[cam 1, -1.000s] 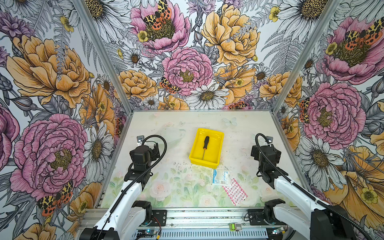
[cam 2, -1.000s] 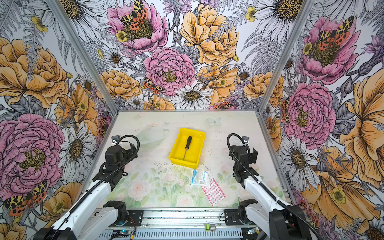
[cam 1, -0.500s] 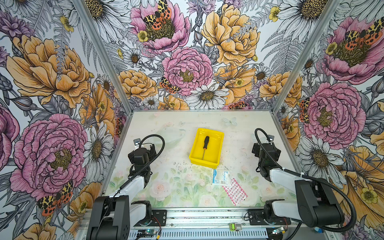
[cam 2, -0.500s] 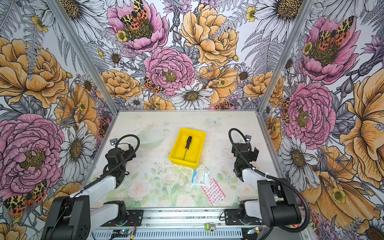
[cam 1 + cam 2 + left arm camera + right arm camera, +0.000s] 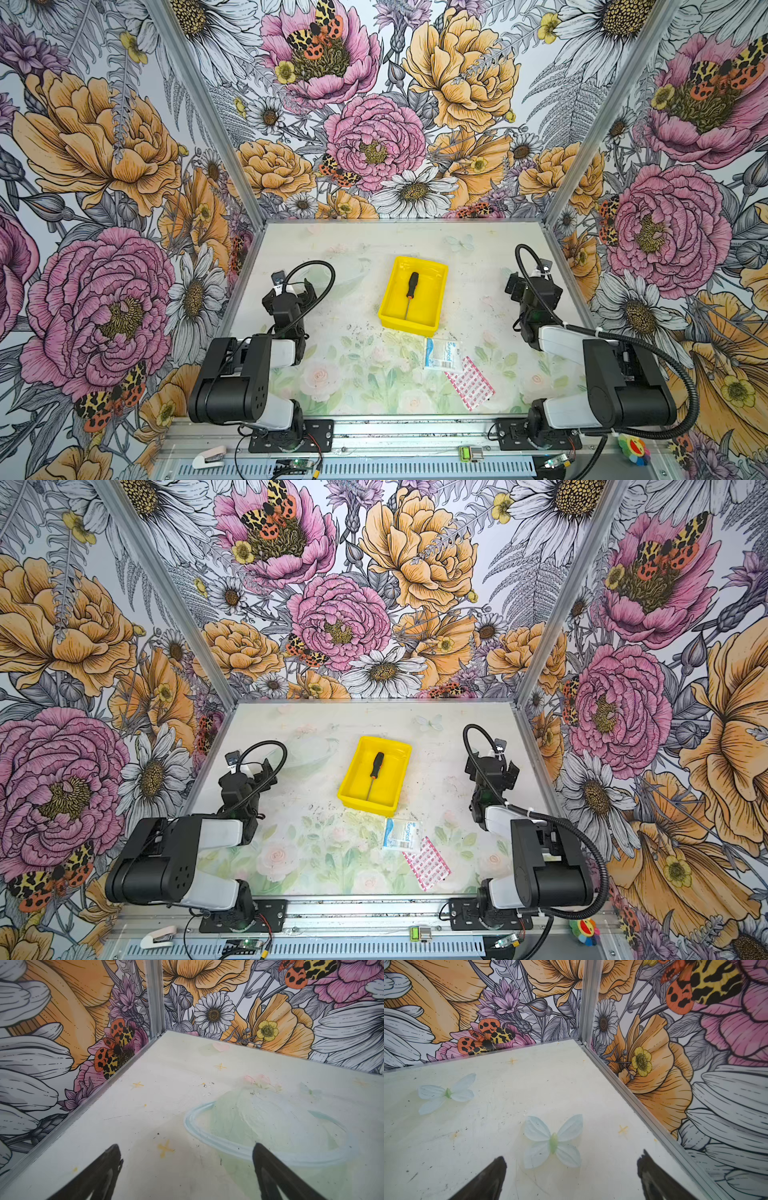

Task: Put the screwdriver in the bin

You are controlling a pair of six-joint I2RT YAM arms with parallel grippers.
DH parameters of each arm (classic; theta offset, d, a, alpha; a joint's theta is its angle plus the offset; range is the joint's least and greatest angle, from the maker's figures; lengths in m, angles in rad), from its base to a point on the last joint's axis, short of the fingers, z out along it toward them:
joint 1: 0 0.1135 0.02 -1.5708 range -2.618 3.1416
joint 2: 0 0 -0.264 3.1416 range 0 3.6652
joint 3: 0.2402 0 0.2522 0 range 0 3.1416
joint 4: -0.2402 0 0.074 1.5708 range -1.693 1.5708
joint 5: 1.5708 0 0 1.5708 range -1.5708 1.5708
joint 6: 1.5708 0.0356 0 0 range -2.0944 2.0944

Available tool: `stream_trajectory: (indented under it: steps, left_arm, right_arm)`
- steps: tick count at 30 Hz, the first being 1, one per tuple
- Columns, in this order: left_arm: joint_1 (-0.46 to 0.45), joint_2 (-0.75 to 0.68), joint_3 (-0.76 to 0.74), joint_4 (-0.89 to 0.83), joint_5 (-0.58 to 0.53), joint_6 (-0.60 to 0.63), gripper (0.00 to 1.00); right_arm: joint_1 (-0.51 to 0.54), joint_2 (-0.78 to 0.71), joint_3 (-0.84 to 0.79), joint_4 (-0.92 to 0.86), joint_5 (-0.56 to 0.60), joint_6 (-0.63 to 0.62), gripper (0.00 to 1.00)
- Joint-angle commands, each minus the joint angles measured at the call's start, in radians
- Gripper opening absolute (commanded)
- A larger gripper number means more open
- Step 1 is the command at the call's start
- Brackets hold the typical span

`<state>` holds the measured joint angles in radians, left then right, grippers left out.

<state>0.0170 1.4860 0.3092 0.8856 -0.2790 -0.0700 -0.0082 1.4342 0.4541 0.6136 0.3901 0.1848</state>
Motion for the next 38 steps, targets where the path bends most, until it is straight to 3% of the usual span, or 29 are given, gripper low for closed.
stream_trajectory:
  steps: [1,10,14,32,38]
  left_arm:
    - [-0.003,0.069,0.006,0.179,0.042,0.022,0.99]
    - [-0.019,0.064,0.042,0.105,0.027,0.038,0.99]
    - [-0.023,0.065,0.041,0.105,0.022,0.041,0.99]
    - [-0.059,0.069,0.051,0.096,-0.008,0.077,0.99]
    - [-0.036,0.066,0.059,0.074,0.039,0.068,0.99]
  right_arm:
    - [-0.004,0.028,-0.01,0.087,-0.058,-0.02,0.99]
    - [0.002,0.039,-0.036,0.143,-0.091,-0.042,0.99]
    - [0.001,0.106,-0.057,0.25,-0.25,-0.102,1.0]
    - [-0.003,0.096,-0.059,0.239,-0.254,-0.097,0.99]
    - [-0.004,0.098,-0.06,0.238,-0.254,-0.096,0.99]
